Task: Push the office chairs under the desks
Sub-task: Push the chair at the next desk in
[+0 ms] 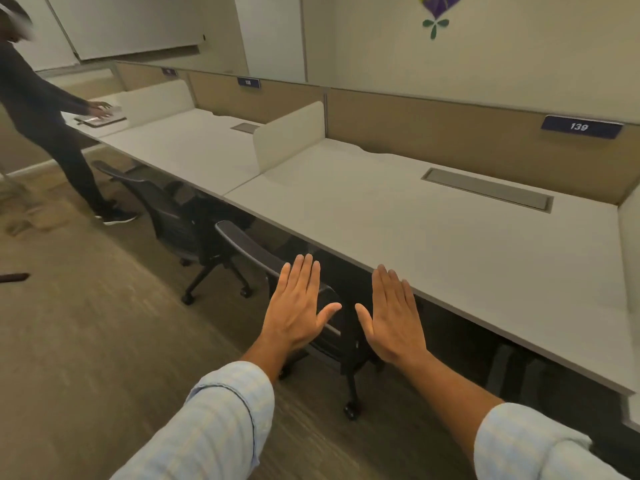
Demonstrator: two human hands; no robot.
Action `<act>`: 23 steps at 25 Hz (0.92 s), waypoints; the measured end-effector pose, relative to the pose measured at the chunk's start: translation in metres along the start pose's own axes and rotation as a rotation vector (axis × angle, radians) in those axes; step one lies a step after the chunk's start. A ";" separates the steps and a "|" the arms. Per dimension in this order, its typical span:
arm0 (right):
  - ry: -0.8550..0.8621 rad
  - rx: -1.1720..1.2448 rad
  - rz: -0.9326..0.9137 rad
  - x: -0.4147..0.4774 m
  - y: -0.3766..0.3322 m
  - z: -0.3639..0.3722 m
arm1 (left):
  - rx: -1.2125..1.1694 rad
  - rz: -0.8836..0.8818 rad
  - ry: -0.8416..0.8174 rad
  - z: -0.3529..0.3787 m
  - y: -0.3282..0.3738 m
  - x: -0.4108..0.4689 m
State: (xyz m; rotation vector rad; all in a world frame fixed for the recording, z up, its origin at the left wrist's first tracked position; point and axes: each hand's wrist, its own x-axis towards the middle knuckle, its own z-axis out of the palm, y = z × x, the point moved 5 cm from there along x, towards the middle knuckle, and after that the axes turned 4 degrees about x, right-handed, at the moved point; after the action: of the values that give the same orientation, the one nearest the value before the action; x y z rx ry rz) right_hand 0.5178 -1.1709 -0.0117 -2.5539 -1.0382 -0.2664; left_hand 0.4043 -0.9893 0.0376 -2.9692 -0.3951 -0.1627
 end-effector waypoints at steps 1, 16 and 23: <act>-0.019 0.013 -0.003 0.013 -0.008 0.004 | 0.001 -0.003 -0.014 0.001 -0.012 0.005; -0.019 0.097 0.108 0.135 -0.127 0.074 | 0.072 0.133 -0.022 0.040 -0.203 0.110; -0.044 -0.042 0.304 0.149 -0.183 0.100 | -0.006 0.295 -0.039 0.075 -0.288 0.152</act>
State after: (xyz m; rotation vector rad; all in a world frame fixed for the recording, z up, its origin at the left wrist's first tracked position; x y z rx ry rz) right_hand 0.4985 -0.9148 -0.0085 -2.7193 -0.6502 -0.1515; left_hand 0.4794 -0.6641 0.0186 -2.9951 0.0412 -0.0727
